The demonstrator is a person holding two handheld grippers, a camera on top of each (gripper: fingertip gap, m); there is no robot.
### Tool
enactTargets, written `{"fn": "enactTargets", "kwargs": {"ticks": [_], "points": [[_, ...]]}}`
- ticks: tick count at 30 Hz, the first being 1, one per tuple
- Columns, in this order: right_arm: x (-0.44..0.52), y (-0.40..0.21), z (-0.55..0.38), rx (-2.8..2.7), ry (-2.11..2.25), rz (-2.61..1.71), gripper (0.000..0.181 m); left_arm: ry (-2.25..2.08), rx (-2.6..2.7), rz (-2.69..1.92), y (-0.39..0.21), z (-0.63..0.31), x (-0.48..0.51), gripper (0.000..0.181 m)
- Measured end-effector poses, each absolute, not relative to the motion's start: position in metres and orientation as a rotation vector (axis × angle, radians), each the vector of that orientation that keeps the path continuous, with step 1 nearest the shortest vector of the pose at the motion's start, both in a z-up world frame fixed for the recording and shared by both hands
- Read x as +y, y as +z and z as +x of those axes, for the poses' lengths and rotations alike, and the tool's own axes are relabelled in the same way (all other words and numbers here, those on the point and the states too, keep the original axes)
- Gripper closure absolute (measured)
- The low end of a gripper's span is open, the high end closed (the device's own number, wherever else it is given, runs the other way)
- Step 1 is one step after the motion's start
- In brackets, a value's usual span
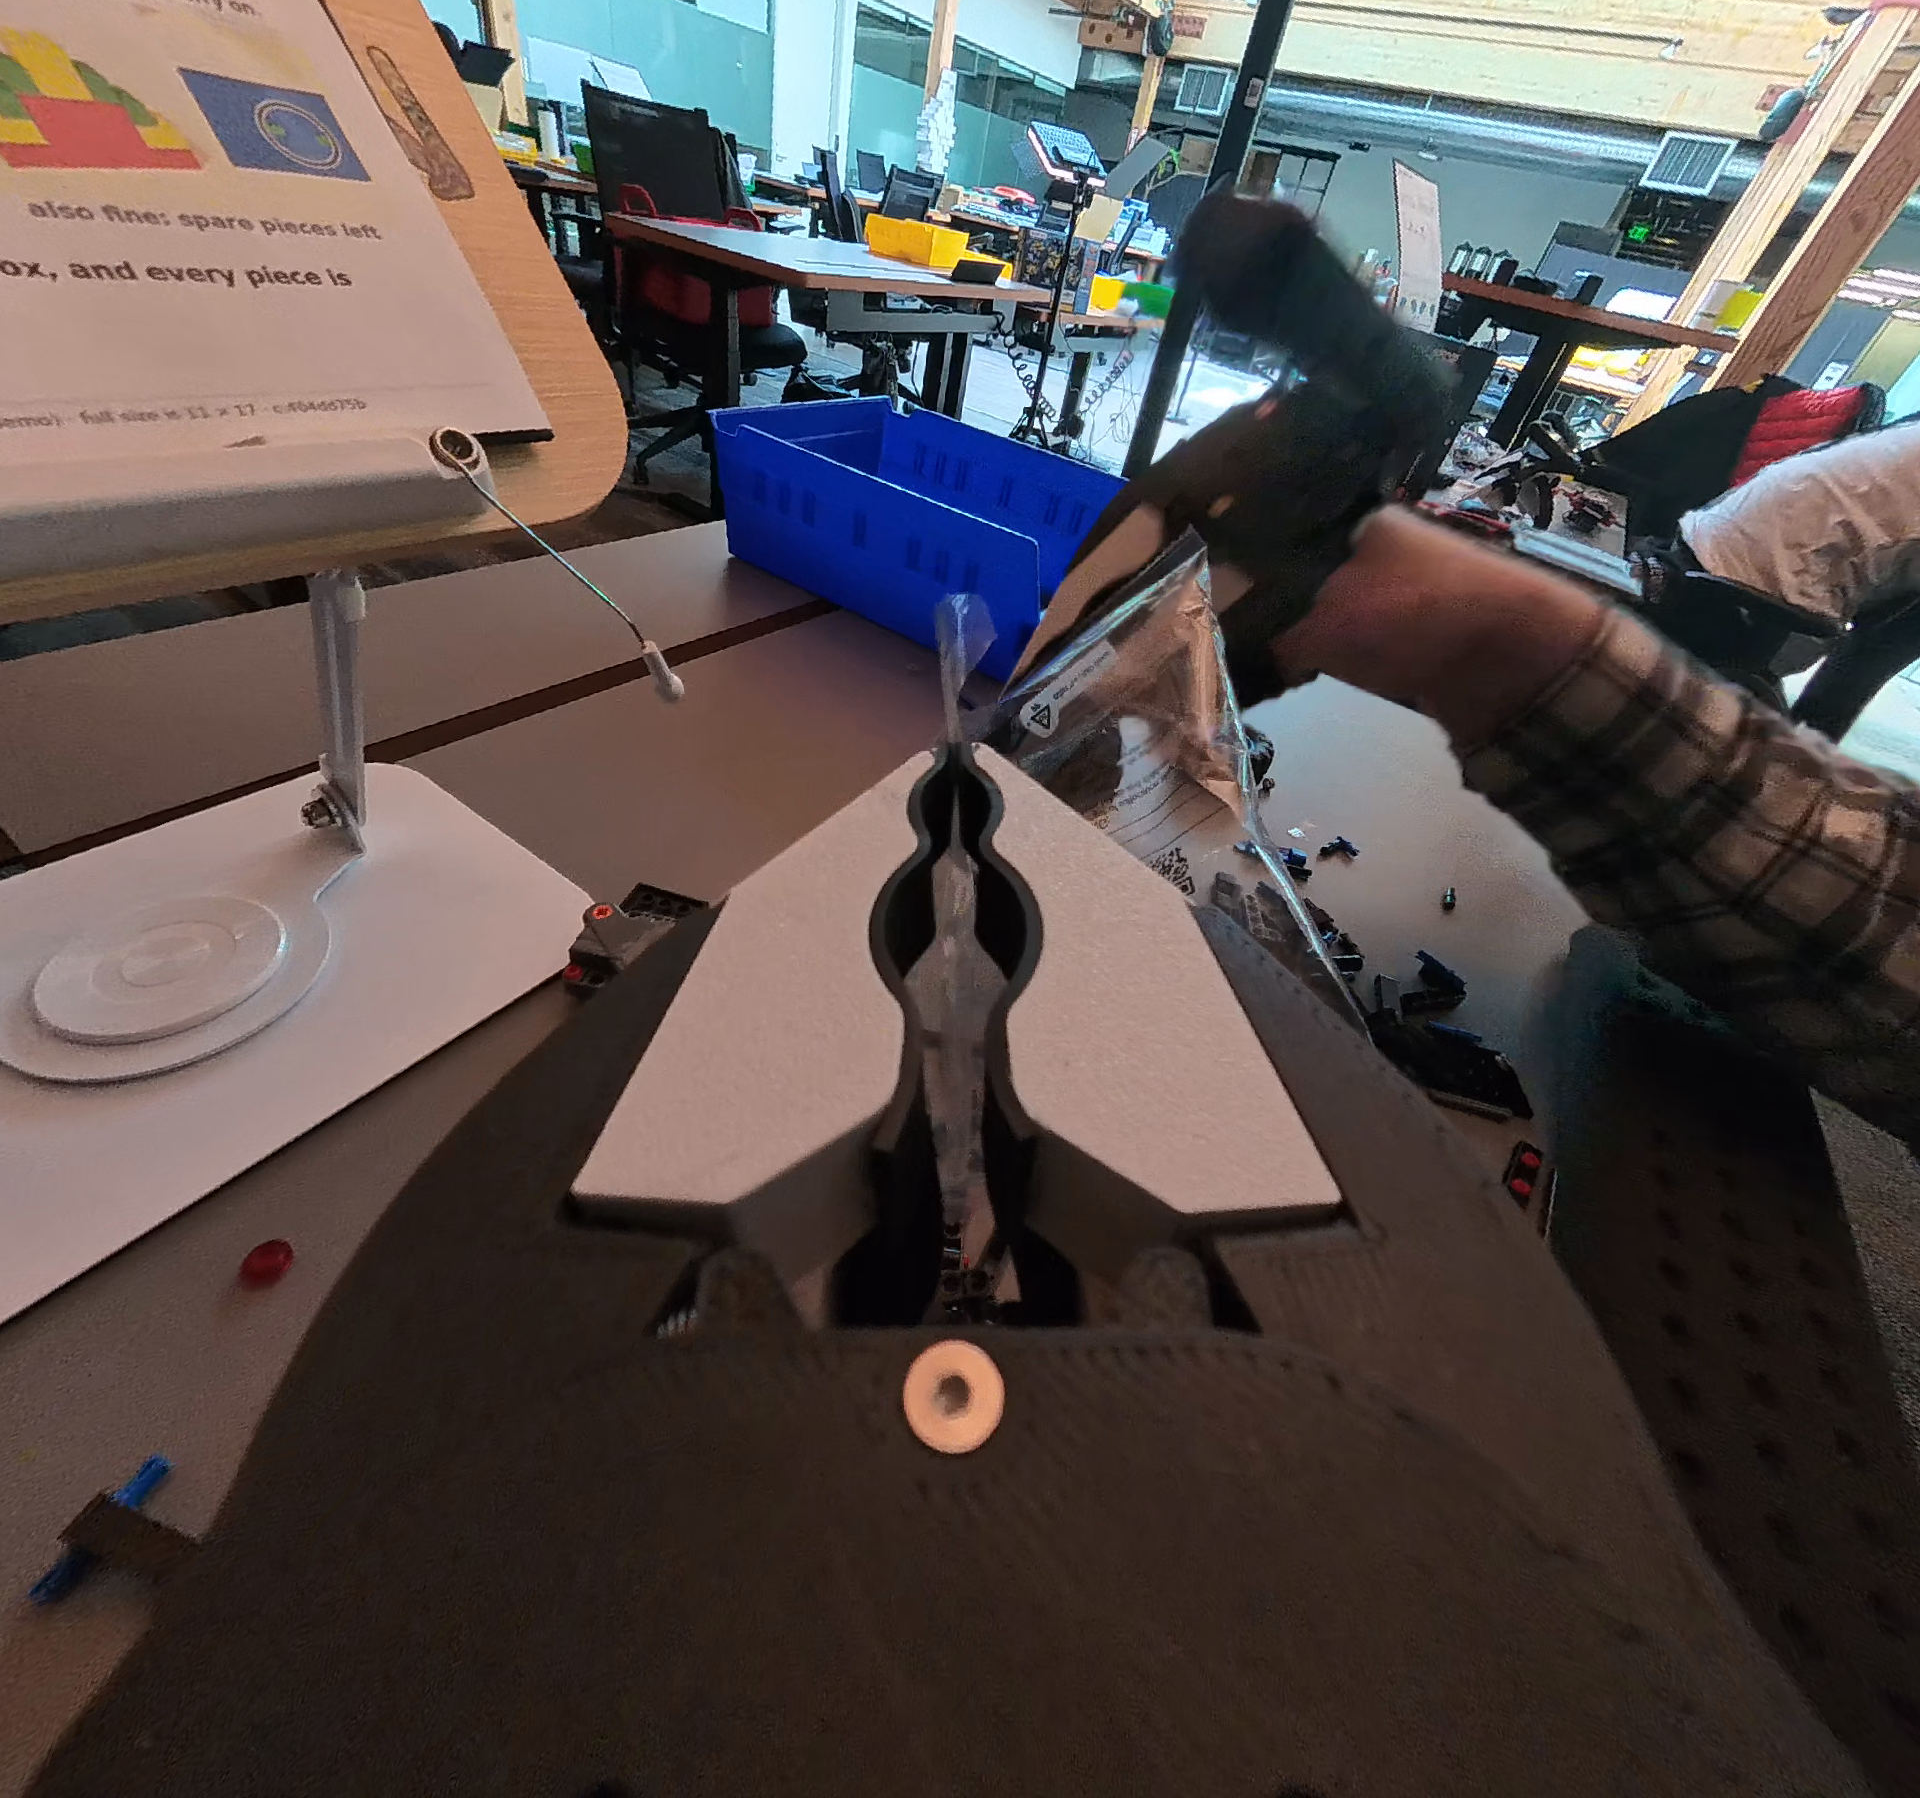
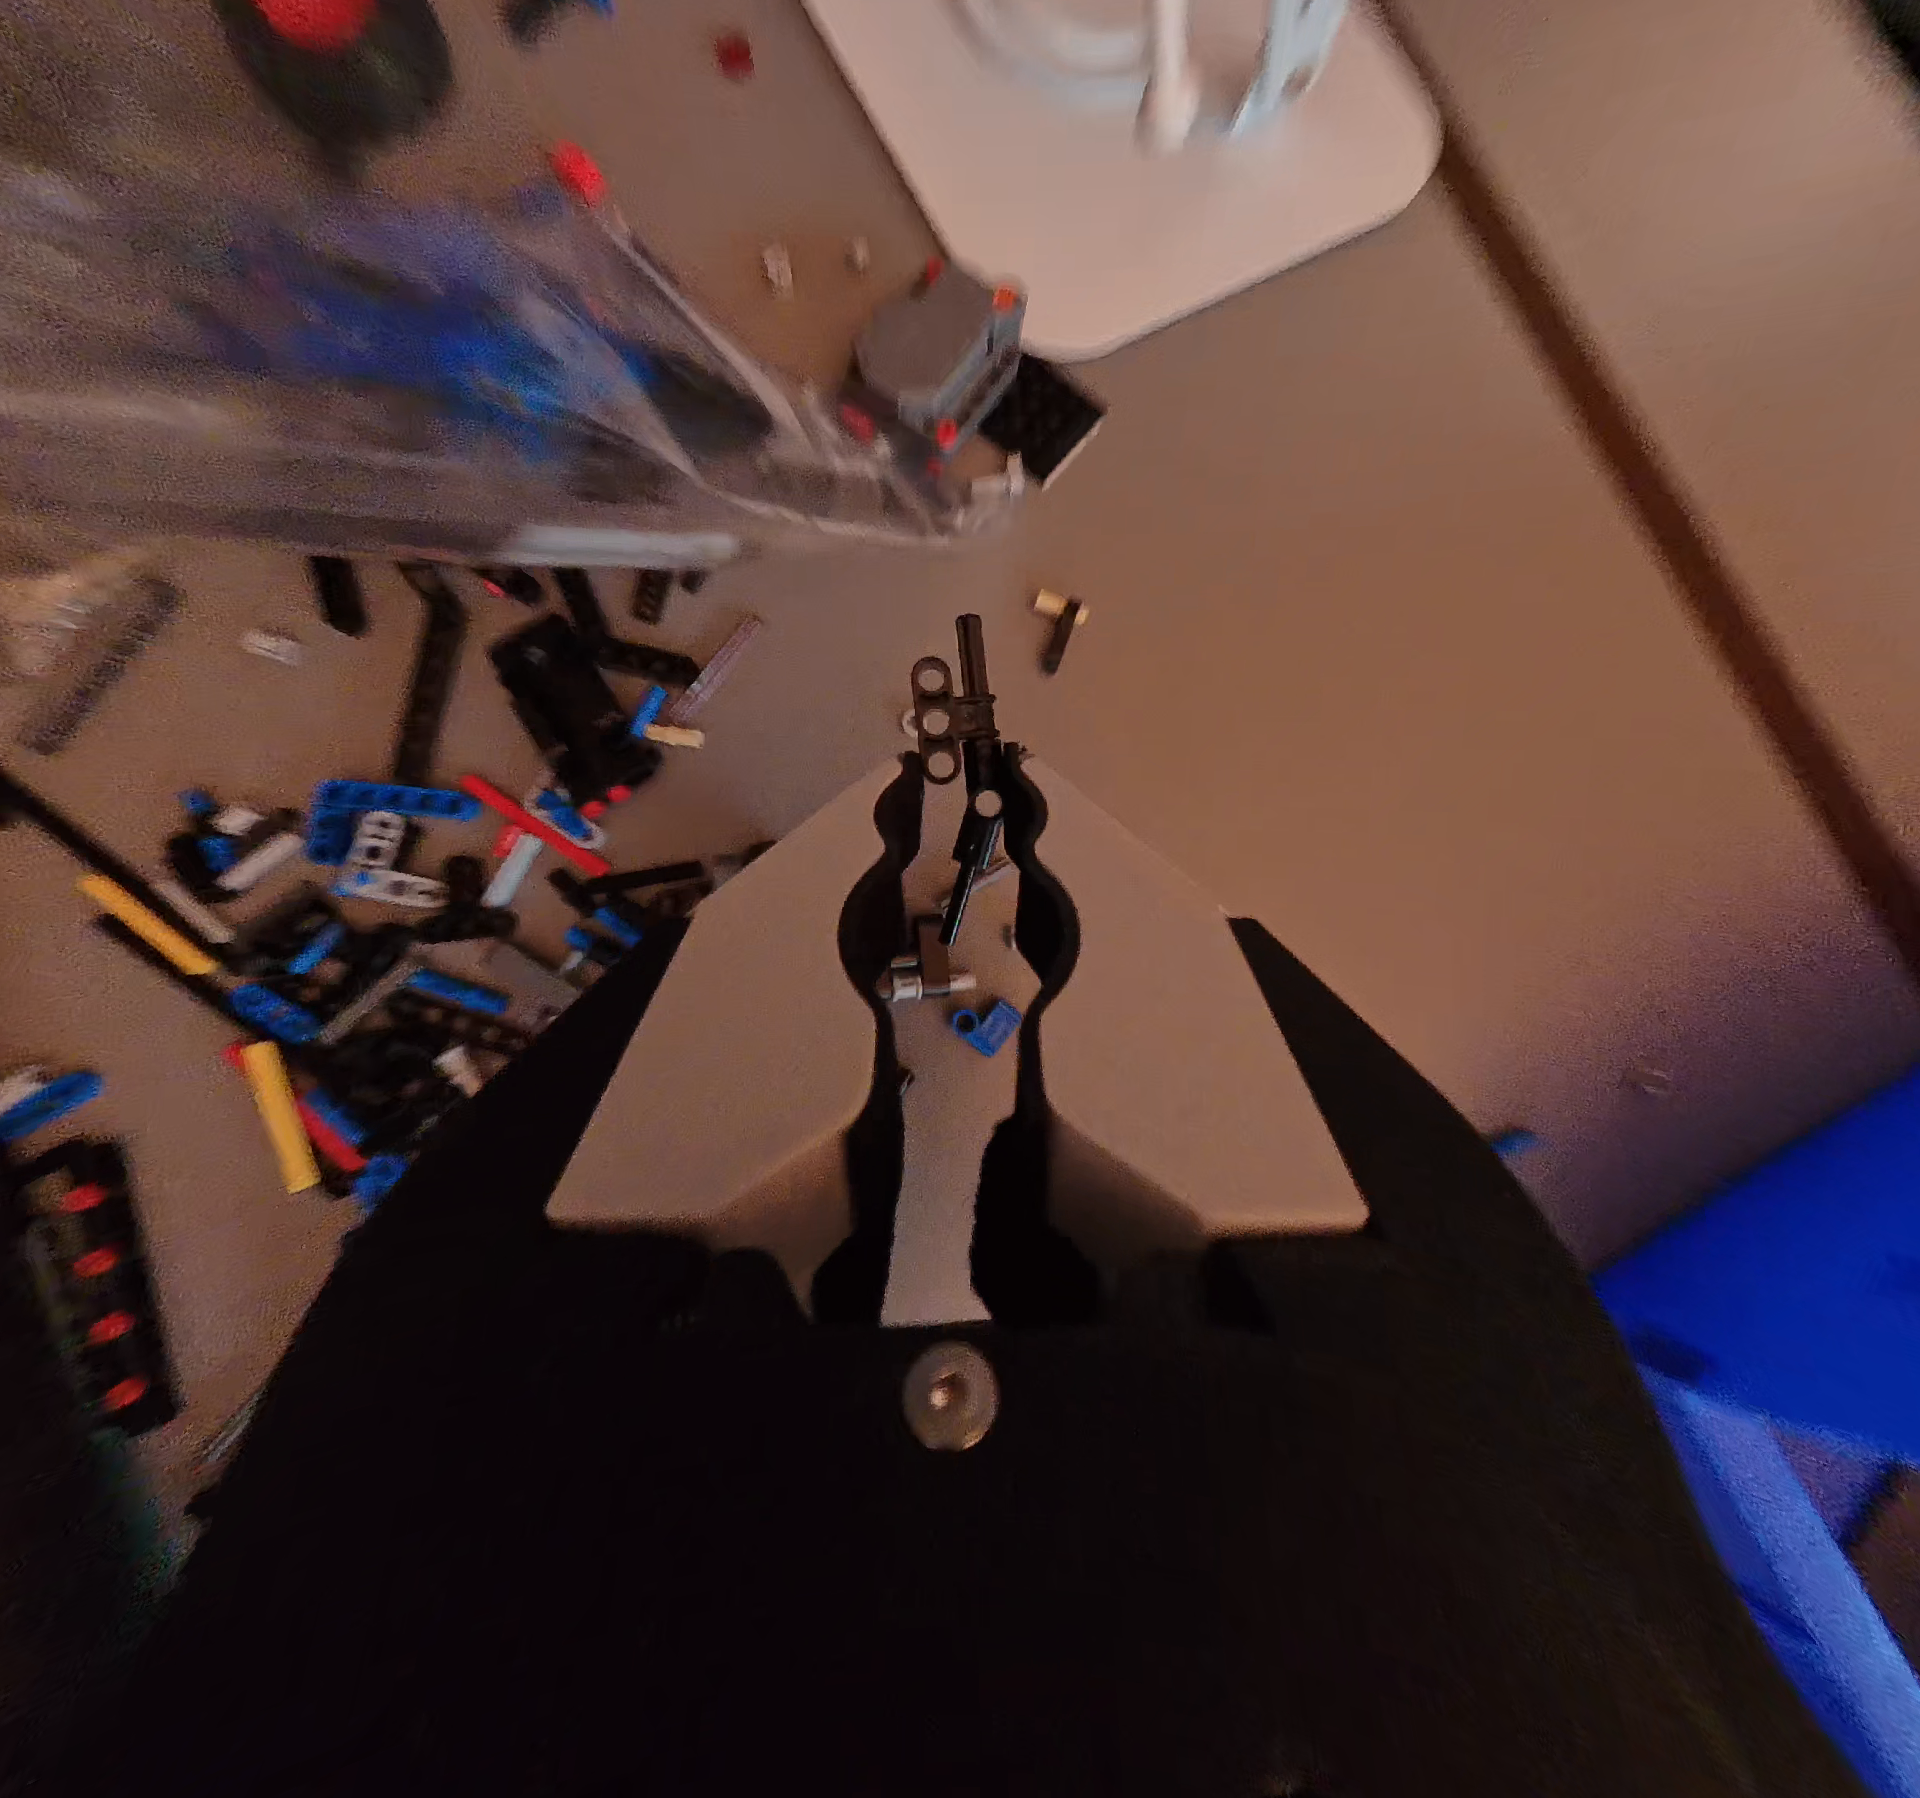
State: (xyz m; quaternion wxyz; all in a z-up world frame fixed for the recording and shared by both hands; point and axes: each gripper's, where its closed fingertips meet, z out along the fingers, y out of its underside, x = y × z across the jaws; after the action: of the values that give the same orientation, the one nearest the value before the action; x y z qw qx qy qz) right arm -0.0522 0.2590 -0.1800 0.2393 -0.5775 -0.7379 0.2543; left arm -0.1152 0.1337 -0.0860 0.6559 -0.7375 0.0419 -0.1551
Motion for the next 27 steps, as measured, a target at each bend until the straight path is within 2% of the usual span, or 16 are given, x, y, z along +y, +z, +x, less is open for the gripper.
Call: {"fn": "enactTargets", "kwargs": {"ticks": [4, 6, 9, 12, 13, 14, 18, 20, 22, 24, 27], "points": [[0.239, -0.079, -0.033, -1.909, 0.776, -1.364, 0.169, -0.348, 0.107, -1.677, -0.087, -0.111, 0.135, 0.181], [0.208, -0.047, -0.034, -1.970, 0.784, -1.236, 0.168, -0.346, 0.113, -1.685, -0.089, -0.110, 0.136, 0.181], [0.169, -0.045, -0.047, -2.155, 0.639, -1.101, 0.168, -0.344, 0.119, -1.684, -0.090, -0.108, 0.137, 0.181], [0.155, -0.079, -0.064, -2.339, 0.475, -1.105, 0.166, -0.338, 0.119, -1.671, -0.089, -0.109, 0.136, 0.181], [0.158, -0.092, -0.069, -2.374, 0.401, -1.118, 0.154, -0.336, 0.116, -1.669, -0.088, -0.110, 0.135, 0.181], [0.161, -0.098, -0.075, -2.377, 0.352, -1.111, 0.150, -0.335, 0.114, -1.668, -0.088, -0.111, 0.135, 0.181], [0.177, -0.051, -0.088, -2.081, 0.591, -1.095, 0.159, -0.323, 0.098, -1.664, -0.086, -0.115, 0.133, 0.181], [0.214, -0.028, -0.086, -1.851, 0.756, -1.187, 0.181, -0.315, 0.089, -1.662, -0.085, -0.118, 0.134, 0.181], [0.257, -0.056, -0.085, -1.782, 0.829, -1.388, 0.179, -0.307, 0.088, -1.661, -0.085, -0.119, 0.134, 0.181], [0.283, -0.121, -0.085, -1.867, 0.739, -1.568, 0.168, -0.312, 0.089, -1.658, -0.084, -0.118, 0.134, 0.181], [0.288, -0.195, -0.091, -1.964, 0.663, -1.671, 0.165, -0.308, 0.092, -1.659, -0.084, -0.119, 0.134, 0.181]]}}
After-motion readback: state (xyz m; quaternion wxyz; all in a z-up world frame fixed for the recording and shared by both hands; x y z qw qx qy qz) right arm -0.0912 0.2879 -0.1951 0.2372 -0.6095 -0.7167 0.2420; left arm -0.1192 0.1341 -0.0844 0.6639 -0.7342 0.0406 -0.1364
